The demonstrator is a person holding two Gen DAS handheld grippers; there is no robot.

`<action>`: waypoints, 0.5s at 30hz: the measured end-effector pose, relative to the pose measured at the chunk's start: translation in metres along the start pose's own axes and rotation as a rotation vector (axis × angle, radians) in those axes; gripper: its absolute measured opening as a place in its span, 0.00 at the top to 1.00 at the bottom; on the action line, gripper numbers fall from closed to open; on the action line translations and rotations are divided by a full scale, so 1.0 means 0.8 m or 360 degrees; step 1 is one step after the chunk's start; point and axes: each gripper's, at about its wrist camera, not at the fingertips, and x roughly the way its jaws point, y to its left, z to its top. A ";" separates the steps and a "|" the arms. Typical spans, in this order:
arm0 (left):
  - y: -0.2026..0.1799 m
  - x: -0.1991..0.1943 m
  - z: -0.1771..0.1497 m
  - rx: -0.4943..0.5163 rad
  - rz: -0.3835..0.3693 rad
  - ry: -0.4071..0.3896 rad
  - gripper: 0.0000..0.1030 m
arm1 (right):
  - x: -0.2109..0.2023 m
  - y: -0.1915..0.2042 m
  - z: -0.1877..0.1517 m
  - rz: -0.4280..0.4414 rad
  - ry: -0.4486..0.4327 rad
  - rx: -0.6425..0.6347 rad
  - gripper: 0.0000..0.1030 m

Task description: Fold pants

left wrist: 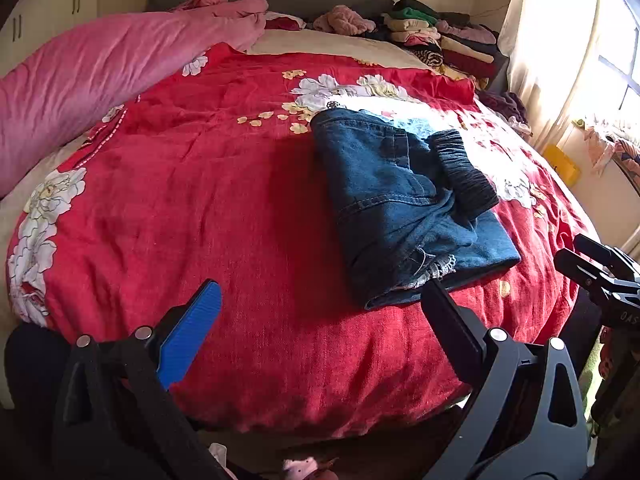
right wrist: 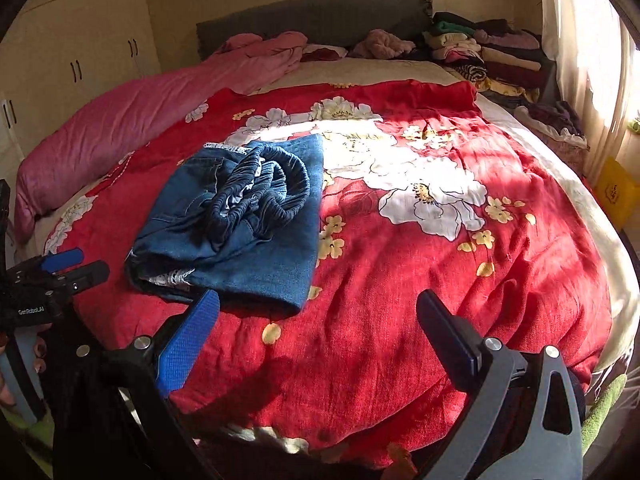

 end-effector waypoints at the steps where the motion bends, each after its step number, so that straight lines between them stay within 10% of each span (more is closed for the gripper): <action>1: 0.000 0.001 0.000 0.0002 -0.0001 0.0001 0.09 | 0.000 0.001 0.000 -0.0009 -0.0001 -0.0008 0.04; 15: 0.002 0.002 0.001 -0.0008 0.0015 0.0015 0.09 | -0.003 0.000 0.004 -0.0013 -0.0011 -0.0009 0.04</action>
